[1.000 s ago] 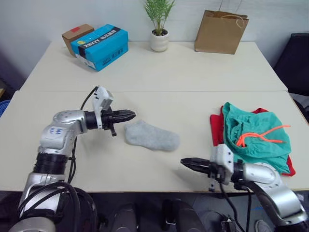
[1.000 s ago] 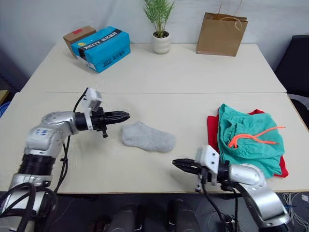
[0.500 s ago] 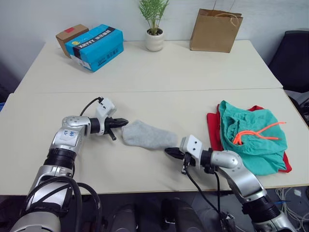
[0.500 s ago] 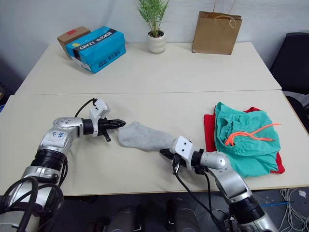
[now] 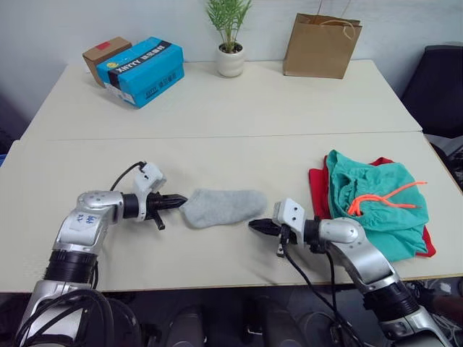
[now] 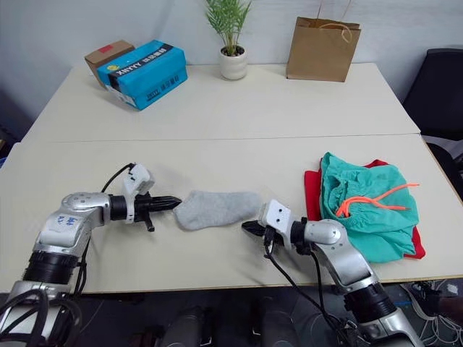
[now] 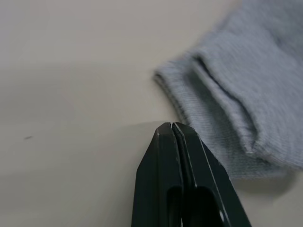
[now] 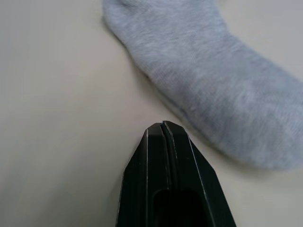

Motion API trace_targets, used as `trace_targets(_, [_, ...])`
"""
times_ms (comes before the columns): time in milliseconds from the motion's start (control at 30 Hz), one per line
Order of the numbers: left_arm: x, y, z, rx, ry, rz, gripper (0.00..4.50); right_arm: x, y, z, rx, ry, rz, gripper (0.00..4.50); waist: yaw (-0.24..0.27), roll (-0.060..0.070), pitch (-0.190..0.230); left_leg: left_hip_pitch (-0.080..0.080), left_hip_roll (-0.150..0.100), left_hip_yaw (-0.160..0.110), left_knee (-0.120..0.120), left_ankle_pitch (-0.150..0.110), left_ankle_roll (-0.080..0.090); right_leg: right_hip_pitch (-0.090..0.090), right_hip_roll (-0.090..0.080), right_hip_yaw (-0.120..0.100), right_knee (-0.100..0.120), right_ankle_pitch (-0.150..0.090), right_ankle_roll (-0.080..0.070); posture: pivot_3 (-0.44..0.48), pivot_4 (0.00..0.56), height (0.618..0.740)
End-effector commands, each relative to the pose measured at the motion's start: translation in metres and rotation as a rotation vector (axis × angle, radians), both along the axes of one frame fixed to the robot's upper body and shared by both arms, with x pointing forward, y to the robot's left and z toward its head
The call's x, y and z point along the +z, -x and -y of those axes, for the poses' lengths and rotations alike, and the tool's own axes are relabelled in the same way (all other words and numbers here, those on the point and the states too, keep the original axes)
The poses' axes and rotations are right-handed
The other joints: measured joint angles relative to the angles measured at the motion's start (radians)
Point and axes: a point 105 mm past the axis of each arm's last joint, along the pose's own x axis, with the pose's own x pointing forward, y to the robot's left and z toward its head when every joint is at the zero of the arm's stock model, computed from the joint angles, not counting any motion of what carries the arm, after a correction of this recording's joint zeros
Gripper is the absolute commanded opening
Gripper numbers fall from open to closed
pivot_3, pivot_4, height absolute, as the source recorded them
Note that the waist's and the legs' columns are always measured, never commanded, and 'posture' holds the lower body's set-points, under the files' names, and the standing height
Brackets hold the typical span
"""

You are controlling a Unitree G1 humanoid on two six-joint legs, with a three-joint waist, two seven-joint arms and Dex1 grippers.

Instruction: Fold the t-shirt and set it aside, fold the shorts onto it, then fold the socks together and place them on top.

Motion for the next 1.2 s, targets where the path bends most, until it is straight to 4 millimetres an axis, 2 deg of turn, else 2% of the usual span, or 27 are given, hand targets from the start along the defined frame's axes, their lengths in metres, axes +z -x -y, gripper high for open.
trace_targets(33, [0.031,0.015,-0.008,-0.014,0.05,0.014,0.4,0.033,0.007,0.011,0.05,-0.086,-0.01,0.88,-0.001,0.0,0.0,0.0,0.0,0.0,0.0,0.0,0.0,0.0,0.0,0.0,0.0,0.0,0.0,0.0,0.15,0.74])
trace_targets(167, [0.039,0.03,-0.007,-0.01,0.081,-0.16,1.54,0.049,0.005,0.024,0.034,-0.111,-0.208,2.34,-0.002,0.0,0.0,0.001,0.0,0.0,0.0,-0.001,0.001,0.0,0.0,0.0,0.0,0.0,0.0,0.0,0.15,0.74])
trace_targets(233, [0.036,0.041,-0.002,-0.035,0.106,-0.313,2.17,0.049,-0.007,0.028,-0.03,-0.062,-0.278,3.06,-0.002,0.0,0.0,0.001,0.0,0.0,0.0,0.0,0.001,0.0,0.0,0.0,0.001,0.0,-0.001,0.0,0.15,0.74])
trace_targets(300, [0.031,0.041,-0.002,0.001,0.086,-0.386,2.78,0.05,-0.018,0.028,-0.078,-0.053,-0.355,3.75,-0.001,0.0,0.0,0.001,0.0,0.0,-0.001,0.0,0.001,0.0,0.0,0.0,0.001,0.0,-0.001,0.0,0.15,0.74])
trace_targets(500, [0.023,0.027,0.012,0.036,0.088,-0.417,2.78,0.048,-0.05,0.018,-0.219,-0.114,-0.547,3.75,-0.001,0.0,0.0,-0.002,0.0,0.0,-0.001,0.002,-0.003,-0.004,0.0,0.0,0.001,0.0,-0.002,0.0,0.15,0.74])
trace_targets(600, [0.021,0.025,0.017,0.031,0.087,-0.425,2.78,0.043,-0.053,0.014,-0.23,-0.087,-0.576,3.75,-0.001,0.0,0.0,-0.007,-0.001,0.002,0.0,0.004,-0.005,-0.01,0.0,0.002,0.004,0.0,-0.002,0.0,0.15,0.74])
trace_targets(833, [0.019,0.026,0.021,0.008,0.073,-0.47,2.78,0.041,-0.06,0.004,-0.237,-0.113,-0.583,3.75,-0.014,-0.001,0.0,-0.005,-0.001,0.005,0.0,0.005,-0.003,-0.01,0.0,0.006,0.005,0.0,-0.002,0.0,0.15,0.74])
trace_targets(900, [0.019,0.025,0.023,0.0,0.083,-0.471,2.82,0.043,-0.061,0.0,-0.235,-0.133,-0.587,3.38,-0.021,-0.001,0.0,-0.005,-0.001,0.006,0.0,0.005,-0.003,-0.01,0.0,0.007,0.005,0.0,-0.002,0.0,0.15,0.74])
trace_targets(1000, [0.018,0.024,0.027,-0.003,0.088,-0.47,2.82,0.045,-0.06,-0.003,-0.226,-0.148,-0.59,2.52,-0.026,-0.001,0.0,-0.005,-0.001,0.006,-0.002,0.006,-0.005,-0.011,0.0,0.007,0.006,0.0,-0.002,0.0,0.15,0.74])
trace_targets(1133, [0.018,0.023,0.028,-0.009,0.089,-0.455,1.94,0.049,-0.058,-0.006,-0.208,-0.163,-0.57,1.13,-0.026,-0.001,0.0,-0.005,-0.001,0.007,-0.002,0.007,-0.006,-0.012,0.0,0.007,0.006,0.0,-0.002,0.0,0.15,0.74])
trace_targets(1200, [0.019,0.023,0.027,-0.016,0.089,-0.447,1.24,0.052,-0.056,-0.006,-0.188,-0.174,-0.561,0.36,-0.026,-0.001,0.0,-0.005,-0.001,0.007,-0.002,0.006,-0.006,-0.012,0.0,0.008,0.006,0.0,-0.002,0.0,0.15,0.74])
